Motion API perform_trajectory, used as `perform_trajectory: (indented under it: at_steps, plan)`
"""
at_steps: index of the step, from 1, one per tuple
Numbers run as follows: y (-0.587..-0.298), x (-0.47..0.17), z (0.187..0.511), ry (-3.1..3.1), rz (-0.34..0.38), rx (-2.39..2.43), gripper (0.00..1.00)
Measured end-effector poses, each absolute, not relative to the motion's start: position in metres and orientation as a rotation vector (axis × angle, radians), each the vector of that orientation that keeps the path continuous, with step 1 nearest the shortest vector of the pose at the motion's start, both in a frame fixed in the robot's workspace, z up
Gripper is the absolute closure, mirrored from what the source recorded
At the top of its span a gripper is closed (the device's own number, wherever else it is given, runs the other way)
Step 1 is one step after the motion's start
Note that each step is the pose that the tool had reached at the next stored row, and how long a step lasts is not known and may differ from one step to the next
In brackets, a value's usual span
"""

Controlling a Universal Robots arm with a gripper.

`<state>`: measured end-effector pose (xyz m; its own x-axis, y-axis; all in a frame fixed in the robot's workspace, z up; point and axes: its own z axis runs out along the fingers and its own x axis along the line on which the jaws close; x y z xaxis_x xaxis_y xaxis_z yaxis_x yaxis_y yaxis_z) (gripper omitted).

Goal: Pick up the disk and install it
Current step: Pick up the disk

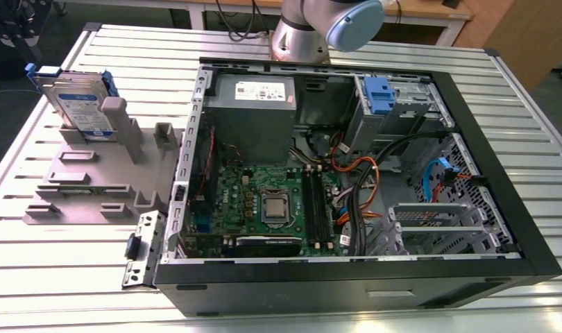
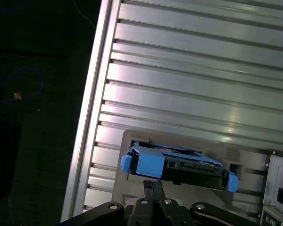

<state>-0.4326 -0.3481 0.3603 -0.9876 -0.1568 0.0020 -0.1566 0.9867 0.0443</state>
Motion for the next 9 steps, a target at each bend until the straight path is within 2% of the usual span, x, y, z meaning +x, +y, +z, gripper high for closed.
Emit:
perform_trajectory:
  at_steps: [9]
  plan:
    - [-0.3481,-0.4326,0.3603,-3.124,-0.069,0.267,0.89]
